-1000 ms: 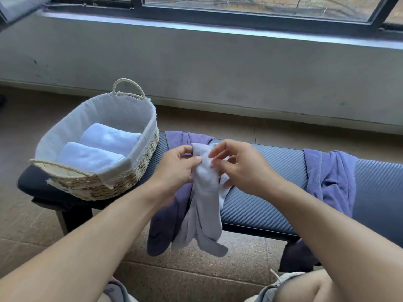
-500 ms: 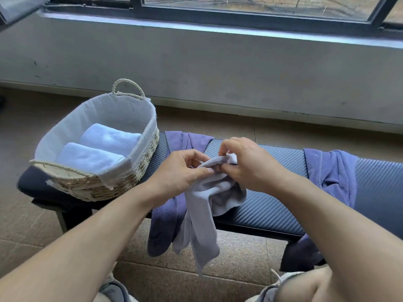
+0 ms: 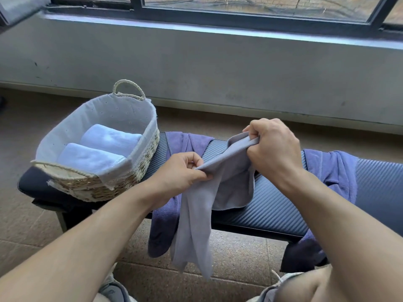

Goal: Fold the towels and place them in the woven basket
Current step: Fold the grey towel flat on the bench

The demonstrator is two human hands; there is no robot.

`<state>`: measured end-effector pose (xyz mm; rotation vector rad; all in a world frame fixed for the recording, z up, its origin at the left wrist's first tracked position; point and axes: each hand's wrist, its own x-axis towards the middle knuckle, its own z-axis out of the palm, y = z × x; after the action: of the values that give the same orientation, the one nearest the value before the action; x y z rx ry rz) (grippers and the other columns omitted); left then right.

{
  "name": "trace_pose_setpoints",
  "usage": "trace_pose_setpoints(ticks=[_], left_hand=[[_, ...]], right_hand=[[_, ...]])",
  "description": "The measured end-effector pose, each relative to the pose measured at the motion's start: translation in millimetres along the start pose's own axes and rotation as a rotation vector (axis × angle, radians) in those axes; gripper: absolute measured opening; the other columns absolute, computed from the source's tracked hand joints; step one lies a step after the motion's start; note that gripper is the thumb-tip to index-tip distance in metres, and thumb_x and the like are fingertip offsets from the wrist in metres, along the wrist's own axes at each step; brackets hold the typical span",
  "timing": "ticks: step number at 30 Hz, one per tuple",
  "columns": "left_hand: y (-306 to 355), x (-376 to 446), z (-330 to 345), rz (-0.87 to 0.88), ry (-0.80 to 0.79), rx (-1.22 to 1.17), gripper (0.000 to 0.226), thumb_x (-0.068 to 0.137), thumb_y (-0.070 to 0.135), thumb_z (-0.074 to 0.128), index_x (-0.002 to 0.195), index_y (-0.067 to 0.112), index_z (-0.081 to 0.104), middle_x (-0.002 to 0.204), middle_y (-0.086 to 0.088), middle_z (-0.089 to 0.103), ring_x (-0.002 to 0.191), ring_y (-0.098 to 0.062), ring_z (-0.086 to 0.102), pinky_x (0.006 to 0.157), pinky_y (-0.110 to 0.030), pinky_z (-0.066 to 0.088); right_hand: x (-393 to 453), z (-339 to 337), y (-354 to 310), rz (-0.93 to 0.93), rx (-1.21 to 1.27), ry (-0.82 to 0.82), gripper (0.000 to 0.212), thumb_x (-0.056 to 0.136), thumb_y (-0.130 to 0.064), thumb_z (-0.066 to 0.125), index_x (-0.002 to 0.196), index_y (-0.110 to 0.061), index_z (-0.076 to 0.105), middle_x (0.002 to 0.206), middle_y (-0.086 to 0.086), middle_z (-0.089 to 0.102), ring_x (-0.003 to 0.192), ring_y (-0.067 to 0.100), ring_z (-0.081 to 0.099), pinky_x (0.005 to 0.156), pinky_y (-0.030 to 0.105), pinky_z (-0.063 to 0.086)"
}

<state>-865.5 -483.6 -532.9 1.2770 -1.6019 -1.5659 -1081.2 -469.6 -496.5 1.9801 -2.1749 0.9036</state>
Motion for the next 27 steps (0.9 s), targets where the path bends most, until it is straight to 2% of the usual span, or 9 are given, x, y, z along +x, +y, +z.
trace_pose_setpoints(ticks=[5,8,10,12,16,19,22,25,27], left_hand=[[-0.7,1.2,-5.1,-0.001,0.096,-0.043,0.021,0.067,0.025,0.081,0.068,0.024,0.060,0.075,-0.004,0.056,0.077,-0.014,0.047,0.073,-0.029,0.033],[-0.9,4.4,-8.1,0.014,0.224,-0.072,0.018,0.066,0.024,0.077,0.069,0.023,0.058,0.073,-0.001,0.057,0.076,-0.015,0.048,0.067,-0.029,0.032],[-0.8,6.4,-9.7,0.034,0.279,-0.095,0.018,0.069,0.019,0.076,0.070,0.023,0.058,0.071,0.001,0.055,0.074,-0.015,0.046,0.064,-0.028,0.032],[0.1,6.6,-10.5,0.046,0.318,-0.100,0.015,0.065,0.021,0.071,0.069,0.023,0.058,0.067,0.004,0.053,0.069,-0.013,0.045,0.061,-0.028,0.032],[1.2,4.1,-10.1,0.093,0.307,-0.066,0.013,0.065,0.019,0.067,0.060,0.027,0.057,0.060,0.011,0.048,0.062,-0.010,0.040,0.057,-0.027,0.031],[-1.0,2.9,-9.1,0.127,0.277,0.005,0.031,0.070,0.006,0.071,0.056,0.023,0.050,0.056,0.012,0.042,0.058,-0.008,0.034,0.054,-0.024,0.026],[-0.9,0.7,-5.9,0.120,0.236,0.022,0.042,0.077,-0.005,0.079,0.061,0.020,0.050,0.059,0.005,0.045,0.056,-0.007,0.037,0.052,-0.018,0.031],[-2.2,-0.7,-2.8,0.049,0.137,0.050,0.030,0.078,-0.002,0.080,0.071,0.015,0.056,0.071,-0.007,0.054,0.064,-0.013,0.050,0.055,-0.021,0.044],[-5.6,-1.6,-0.5,-0.041,0.076,0.064,0.024,0.082,-0.002,0.075,0.076,0.012,0.058,0.068,-0.009,0.053,0.057,-0.016,0.052,0.051,-0.027,0.049]], right_hand=[[2.4,2.4,3.2,-0.137,-0.023,-0.050,0.031,0.065,0.003,0.056,0.065,-0.025,0.041,0.097,-0.007,0.069,0.099,0.025,0.051,0.076,0.034,0.035],[-4.0,8.1,-3.9,-0.255,0.141,-0.310,0.035,0.065,-0.001,0.059,0.062,-0.027,0.037,0.091,-0.008,0.073,0.091,0.023,0.060,0.076,0.038,0.047],[-10.9,8.4,-9.2,-0.207,0.228,-0.502,0.039,0.072,-0.013,0.071,0.064,-0.027,0.036,0.074,-0.011,0.066,0.072,0.014,0.056,0.064,0.035,0.046],[-16.4,7.7,-15.3,-0.205,0.192,-0.597,0.046,0.074,-0.032,0.084,0.072,-0.029,0.038,0.063,-0.012,0.052,0.059,0.005,0.043,0.055,0.024,0.035],[-21.3,11.3,-26.9,-0.194,0.140,-0.698,0.048,0.076,-0.054,0.081,0.109,-0.042,0.048,0.063,-0.015,0.054,0.063,-0.005,0.048,0.059,0.016,0.032],[-18.4,19.0,-28.1,-0.189,0.136,-0.578,0.022,0.085,-0.051,0.070,0.098,-0.036,0.063,0.063,-0.012,0.054,0.066,0.004,0.049,0.062,0.033,0.040],[-12.6,21.0,-29.6,-0.061,0.138,-0.371,0.006,0.089,-0.040,0.057,0.089,-0.035,0.060,0.071,-0.007,0.061,0.077,0.023,0.056,0.067,0.036,0.047],[-7.8,18.5,-31.7,0.093,0.238,-0.247,0.014,0.090,-0.032,0.052,0.098,-0.031,0.064,0.083,-0.006,0.069,0.086,0.025,0.062,0.075,0.041,0.053],[-3.5,16.1,-30.1,0.188,0.323,-0.170,0.015,0.090,-0.028,0.050,0.095,-0.030,0.064,0.083,-0.008,0.070,0.086,0.022,0.063,0.077,0.041,0.054]])
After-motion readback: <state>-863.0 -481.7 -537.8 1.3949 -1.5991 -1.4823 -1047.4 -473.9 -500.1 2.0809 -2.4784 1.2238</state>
